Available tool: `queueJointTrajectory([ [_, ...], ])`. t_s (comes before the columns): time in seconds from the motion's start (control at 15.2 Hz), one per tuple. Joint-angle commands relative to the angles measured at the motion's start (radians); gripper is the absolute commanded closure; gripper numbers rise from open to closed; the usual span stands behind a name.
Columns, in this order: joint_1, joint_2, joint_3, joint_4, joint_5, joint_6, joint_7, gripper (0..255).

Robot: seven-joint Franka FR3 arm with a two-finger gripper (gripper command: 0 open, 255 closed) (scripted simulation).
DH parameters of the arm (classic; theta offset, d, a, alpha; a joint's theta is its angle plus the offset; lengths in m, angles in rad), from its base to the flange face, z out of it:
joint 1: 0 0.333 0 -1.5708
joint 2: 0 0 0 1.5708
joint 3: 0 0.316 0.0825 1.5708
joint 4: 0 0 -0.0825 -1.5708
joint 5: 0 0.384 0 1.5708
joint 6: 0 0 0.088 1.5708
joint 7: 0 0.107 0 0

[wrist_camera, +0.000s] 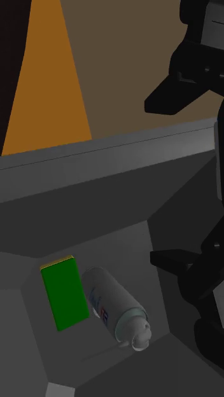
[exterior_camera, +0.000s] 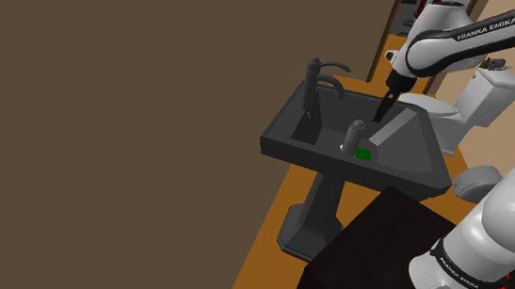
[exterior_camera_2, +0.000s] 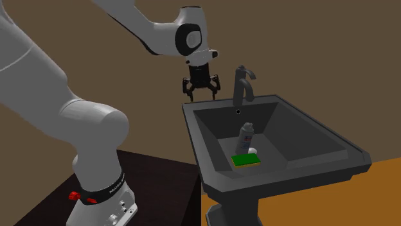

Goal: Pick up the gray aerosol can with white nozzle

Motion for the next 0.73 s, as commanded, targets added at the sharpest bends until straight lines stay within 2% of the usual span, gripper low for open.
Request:
queueJointTrajectory([
  [0.0,0.006,0.068,-0.052,0.013,0.012,0.077,-0.056,0],
  [0.2,0.036,0.186,-0.13,0.048,0.071,0.181,-0.154,0],
  [0.33,0.066,0.271,-0.184,0.079,0.143,0.245,-0.239,0],
  [0.46,0.098,0.364,-0.233,0.118,0.252,0.299,-0.349,0],
  [0.66,0.115,0.517,-0.265,0.193,0.489,0.351,-0.563,0],
])
